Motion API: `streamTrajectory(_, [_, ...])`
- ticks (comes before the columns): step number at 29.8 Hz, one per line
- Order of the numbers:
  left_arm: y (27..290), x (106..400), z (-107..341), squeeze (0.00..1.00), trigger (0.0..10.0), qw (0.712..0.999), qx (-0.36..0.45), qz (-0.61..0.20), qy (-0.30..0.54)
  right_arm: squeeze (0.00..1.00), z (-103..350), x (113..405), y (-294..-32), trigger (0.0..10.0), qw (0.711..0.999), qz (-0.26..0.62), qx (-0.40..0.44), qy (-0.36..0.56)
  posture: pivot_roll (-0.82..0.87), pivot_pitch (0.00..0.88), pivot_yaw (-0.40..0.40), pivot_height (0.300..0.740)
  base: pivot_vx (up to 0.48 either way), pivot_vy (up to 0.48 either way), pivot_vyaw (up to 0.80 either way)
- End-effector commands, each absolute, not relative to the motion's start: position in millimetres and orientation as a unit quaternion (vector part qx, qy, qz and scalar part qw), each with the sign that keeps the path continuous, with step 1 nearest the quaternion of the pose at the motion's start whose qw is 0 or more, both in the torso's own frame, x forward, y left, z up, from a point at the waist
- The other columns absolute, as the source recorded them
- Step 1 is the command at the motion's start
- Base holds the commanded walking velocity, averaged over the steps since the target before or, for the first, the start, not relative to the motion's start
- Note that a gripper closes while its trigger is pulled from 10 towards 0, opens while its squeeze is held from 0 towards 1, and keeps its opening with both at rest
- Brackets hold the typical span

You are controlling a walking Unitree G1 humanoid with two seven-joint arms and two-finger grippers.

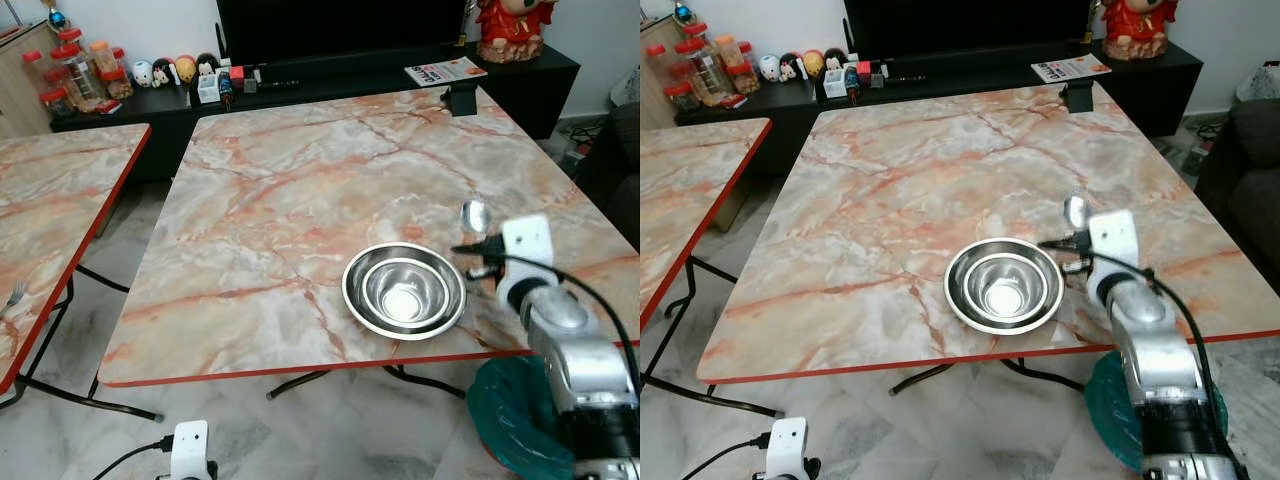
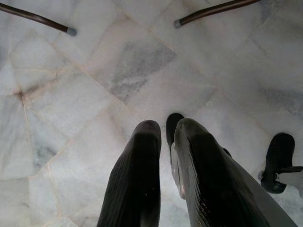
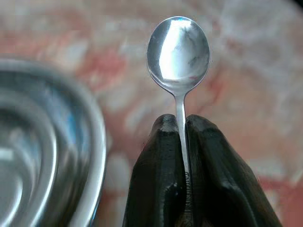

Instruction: Setting the table

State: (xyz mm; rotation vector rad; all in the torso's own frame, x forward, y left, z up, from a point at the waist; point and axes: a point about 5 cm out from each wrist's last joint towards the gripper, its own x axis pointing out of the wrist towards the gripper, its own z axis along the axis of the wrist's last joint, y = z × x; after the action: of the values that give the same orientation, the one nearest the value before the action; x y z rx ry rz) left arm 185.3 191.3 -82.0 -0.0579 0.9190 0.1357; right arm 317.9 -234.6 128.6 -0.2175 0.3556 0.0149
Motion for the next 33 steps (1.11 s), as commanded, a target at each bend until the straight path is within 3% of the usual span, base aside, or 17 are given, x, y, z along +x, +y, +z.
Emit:
streamTrajectory(1, [194.0,184.1,-82.4,0.0,10.0,0.892,-0.03,0.068,0.446,0.0,118.2,313.1,-226.1,10.0,0.977,0.024,-0.092,0.191,-0.08,0.052,0.093,0.74,0.0,0.0,0.0])
streamTrajectory(10, [195.4,184.2,-82.1,0.0,10.0,0.892,-0.027,0.066,0.446,0.0,92.0,305.5,-225.0,10.0,0.971,0.009,-0.071,0.228,-0.07,0.052,0.097,0.74,0.0,0.0,0.0])
streamTrajectory(24, [196.9,184.5,-81.7,0.0,10.0,0.893,-0.025,0.065,0.445,0.0,98.5,313.0,-239.7,10.0,0.974,-0.031,-0.076,0.209,-0.07,0.051,0.104,0.74,0.0,0.0,0.0])
streamTrajectory(33, [196.9,184.2,-81.8,0.0,10.0,0.893,-0.024,0.065,0.446,0.0,93.2,316.4,-232.2,10.0,0.975,-0.019,-0.071,0.21,-0.06,0.051,0.104,0.74,0.0,0.0,0.0])
